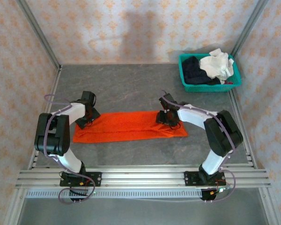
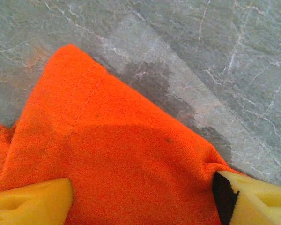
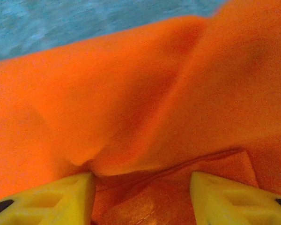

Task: Fold and stack the t-shirts

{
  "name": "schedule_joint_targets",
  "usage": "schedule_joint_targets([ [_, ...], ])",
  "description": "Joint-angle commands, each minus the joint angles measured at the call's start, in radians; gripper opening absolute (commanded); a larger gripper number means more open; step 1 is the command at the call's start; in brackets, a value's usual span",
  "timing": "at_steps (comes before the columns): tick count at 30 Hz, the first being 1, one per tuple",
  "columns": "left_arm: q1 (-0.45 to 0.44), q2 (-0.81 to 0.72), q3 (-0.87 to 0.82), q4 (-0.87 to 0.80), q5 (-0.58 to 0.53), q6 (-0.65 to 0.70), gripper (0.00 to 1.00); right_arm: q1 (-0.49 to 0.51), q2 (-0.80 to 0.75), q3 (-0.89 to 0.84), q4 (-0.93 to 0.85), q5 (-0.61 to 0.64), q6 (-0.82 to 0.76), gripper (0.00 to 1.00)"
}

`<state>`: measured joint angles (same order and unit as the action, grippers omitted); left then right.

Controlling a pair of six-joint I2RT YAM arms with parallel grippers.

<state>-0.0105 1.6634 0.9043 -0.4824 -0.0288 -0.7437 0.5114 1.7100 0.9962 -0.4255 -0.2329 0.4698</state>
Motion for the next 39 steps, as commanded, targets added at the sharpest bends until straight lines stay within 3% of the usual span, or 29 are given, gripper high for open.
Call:
schedule_joint_targets([
  [1, 0.011, -0.006, -0.072, 0.005, 0.043, -0.034, 0.8, -0.055, 0.048, -0.016, 0.001, 0.029, 0.073, 0.57],
  [5, 0.011, -0.038, -0.101, -0.009, 0.069, -0.047, 0.8, -0.079, 0.075, 0.002, 0.021, 0.016, 0.056, 0.59],
  [9, 0.002, -0.075, -0.145, -0.019, 0.105, -0.064, 0.8, -0.083, 0.172, 0.162, -0.054, 0.064, -0.046, 0.63],
  [18, -0.076, -0.213, -0.278, -0.073, 0.146, -0.136, 0.81, -0.092, 0.55, 0.763, -0.248, 0.052, -0.215, 0.65],
  [25, -0.236, -0.289, -0.317, -0.057, 0.177, -0.253, 0.83, -0.101, 0.853, 1.305, -0.347, -0.028, -0.205, 0.66],
  [29, -0.25, -0.356, -0.275, -0.087, 0.131, -0.248, 0.86, -0.108, 0.921, 1.492, -0.377, -0.042, -0.201, 0.69],
  [33, -0.242, -0.401, -0.163, -0.185, -0.005, -0.147, 0.93, -0.11, 0.811, 1.41, -0.325, -0.033, -0.203, 0.72],
  [39, -0.141, -0.343, -0.061, -0.23, -0.141, 0.049, 0.95, -0.111, 0.445, 0.826, 0.061, -0.012, -0.093, 0.73],
])
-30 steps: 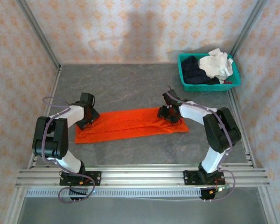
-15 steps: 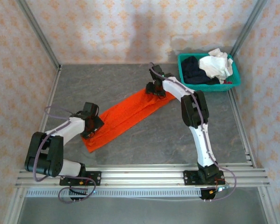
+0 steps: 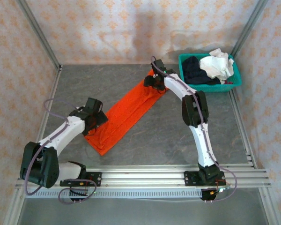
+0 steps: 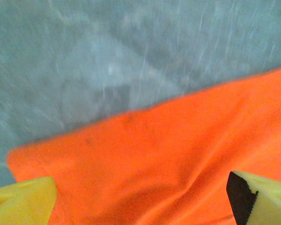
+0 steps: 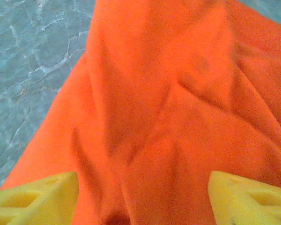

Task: Fold and stack the t-shirts

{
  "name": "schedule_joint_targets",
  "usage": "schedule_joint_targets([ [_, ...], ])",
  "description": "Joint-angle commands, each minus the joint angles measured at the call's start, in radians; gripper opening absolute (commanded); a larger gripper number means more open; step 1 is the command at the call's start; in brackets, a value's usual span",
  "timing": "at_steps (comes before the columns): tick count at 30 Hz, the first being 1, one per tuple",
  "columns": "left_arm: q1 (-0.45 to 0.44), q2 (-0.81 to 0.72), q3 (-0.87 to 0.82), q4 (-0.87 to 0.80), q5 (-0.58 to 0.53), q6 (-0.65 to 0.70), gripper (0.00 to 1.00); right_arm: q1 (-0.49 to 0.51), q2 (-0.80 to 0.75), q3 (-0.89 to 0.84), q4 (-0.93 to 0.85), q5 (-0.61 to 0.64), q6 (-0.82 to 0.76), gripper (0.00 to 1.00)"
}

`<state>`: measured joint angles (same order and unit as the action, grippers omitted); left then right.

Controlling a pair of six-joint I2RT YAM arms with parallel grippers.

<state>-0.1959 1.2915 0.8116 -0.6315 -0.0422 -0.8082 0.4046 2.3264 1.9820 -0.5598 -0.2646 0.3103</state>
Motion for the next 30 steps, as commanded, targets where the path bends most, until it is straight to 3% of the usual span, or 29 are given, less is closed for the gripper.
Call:
schedule_joint_targets([
  [1, 0.066, 0.045, 0.032, -0.078, -0.124, 0.125, 0.95, -0.004, -0.217, -0.243, 0.246, 0.032, 0.101, 0.73],
  [4, 0.109, 0.093, 0.019, -0.047, -0.076, 0.148, 0.9, -0.013, -0.295, -0.399, 0.343, 0.053, 0.186, 0.68],
  [6, 0.115, 0.139, 0.019, -0.035, -0.042, 0.148, 0.8, -0.029, -0.297, -0.435, 0.363, 0.047, 0.232, 0.6],
  [9, 0.115, 0.2, 0.015, -0.016, 0.019, 0.132, 0.62, -0.051, -0.261, -0.439, 0.367, 0.025, 0.271, 0.5],
  [17, 0.074, 0.242, -0.042, 0.01, 0.076, 0.099, 0.43, -0.09, -0.129, -0.331, 0.304, 0.044, 0.263, 0.39],
  [25, -0.053, 0.219, -0.135, 0.014, 0.157, 0.013, 0.36, -0.093, 0.048, -0.098, 0.194, 0.027, 0.203, 0.26],
  [30, -0.169, 0.193, -0.164, 0.035, 0.23, -0.055, 0.36, -0.094, 0.194, 0.128, 0.122, -0.041, 0.152, 0.26],
])
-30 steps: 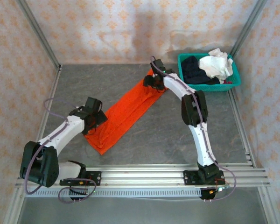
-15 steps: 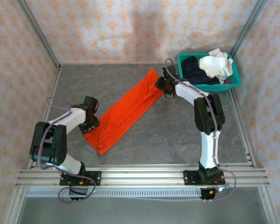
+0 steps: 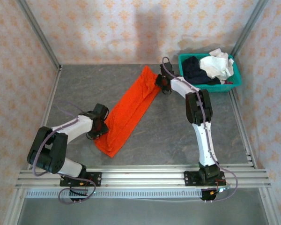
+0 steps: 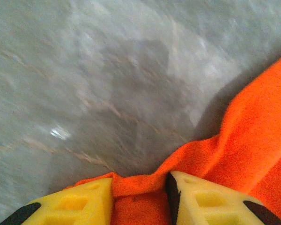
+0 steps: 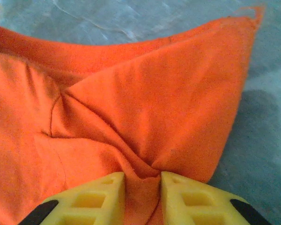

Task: Fold and stack the t-shirts

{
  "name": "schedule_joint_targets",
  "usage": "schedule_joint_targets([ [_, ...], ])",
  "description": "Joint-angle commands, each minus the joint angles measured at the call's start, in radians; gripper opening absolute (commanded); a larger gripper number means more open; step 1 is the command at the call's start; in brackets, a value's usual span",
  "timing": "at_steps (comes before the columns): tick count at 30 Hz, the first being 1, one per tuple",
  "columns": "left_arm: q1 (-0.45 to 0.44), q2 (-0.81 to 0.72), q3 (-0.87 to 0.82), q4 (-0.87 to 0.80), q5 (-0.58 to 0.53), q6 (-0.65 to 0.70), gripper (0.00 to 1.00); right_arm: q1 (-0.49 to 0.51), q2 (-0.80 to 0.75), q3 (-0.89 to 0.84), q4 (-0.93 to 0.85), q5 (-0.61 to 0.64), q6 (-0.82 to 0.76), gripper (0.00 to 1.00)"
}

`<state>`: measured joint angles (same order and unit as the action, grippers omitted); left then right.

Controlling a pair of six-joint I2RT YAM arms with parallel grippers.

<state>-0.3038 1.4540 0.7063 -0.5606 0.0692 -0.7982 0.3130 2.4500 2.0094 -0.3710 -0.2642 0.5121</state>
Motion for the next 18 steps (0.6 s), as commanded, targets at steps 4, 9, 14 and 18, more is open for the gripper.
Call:
schedule_joint_targets([
  [4, -0.147, 0.057, -0.061, 0.073, 0.237, -0.132, 0.36, -0.002, 0.2, 0.318, -0.105, -0.097, -0.076, 0.27],
  [9, -0.24, 0.12, -0.002, 0.188, 0.306, -0.204, 0.36, -0.001, 0.333, 0.539, -0.07, -0.176, -0.049, 0.3],
  [14, -0.293, 0.16, 0.051, 0.234, 0.303, -0.237, 0.37, -0.003, 0.366, 0.572, 0.041, -0.187, 0.009, 0.31],
  [18, -0.292, 0.116, 0.037, 0.18, 0.242, -0.233, 0.39, -0.002, 0.323, 0.562, 0.024, -0.179, -0.023, 0.36],
])
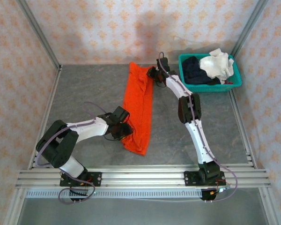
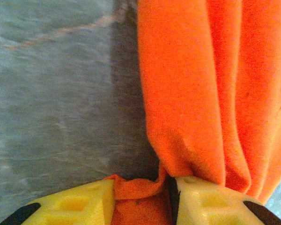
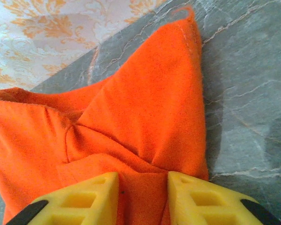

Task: Fold and stack the t-shirts

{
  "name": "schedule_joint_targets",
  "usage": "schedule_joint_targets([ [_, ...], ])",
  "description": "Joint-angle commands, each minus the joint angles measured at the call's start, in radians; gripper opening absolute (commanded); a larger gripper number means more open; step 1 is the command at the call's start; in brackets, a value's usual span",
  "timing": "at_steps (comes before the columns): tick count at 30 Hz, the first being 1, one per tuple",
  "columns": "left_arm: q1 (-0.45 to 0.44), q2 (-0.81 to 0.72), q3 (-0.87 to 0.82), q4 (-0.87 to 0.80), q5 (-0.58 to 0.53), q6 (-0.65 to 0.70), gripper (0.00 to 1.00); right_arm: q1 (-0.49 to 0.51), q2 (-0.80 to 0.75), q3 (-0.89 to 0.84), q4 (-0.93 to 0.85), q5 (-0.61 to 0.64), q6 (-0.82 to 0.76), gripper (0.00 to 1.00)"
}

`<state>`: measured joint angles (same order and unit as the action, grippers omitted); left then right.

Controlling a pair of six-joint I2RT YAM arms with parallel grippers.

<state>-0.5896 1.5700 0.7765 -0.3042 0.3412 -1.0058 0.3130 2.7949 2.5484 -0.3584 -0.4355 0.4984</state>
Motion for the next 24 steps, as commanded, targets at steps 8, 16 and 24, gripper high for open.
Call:
schedule_joint_targets([
  [8, 0.029, -0.221, -0.158, -0.108, -0.105, -0.05, 0.66, 0.003, -0.355, -0.385, 0.166, 0.019, -0.143, 0.63],
  [16, 0.05, -0.437, -0.237, -0.153, -0.082, 0.079, 0.92, 0.039, -0.827, -1.071, 0.445, 0.034, -0.2, 0.75],
  [24, 0.061, -0.656, -0.284, -0.247, -0.135, 0.24, 0.94, 0.186, -1.226, -1.588, 0.422, 0.02, -0.088, 0.75],
])
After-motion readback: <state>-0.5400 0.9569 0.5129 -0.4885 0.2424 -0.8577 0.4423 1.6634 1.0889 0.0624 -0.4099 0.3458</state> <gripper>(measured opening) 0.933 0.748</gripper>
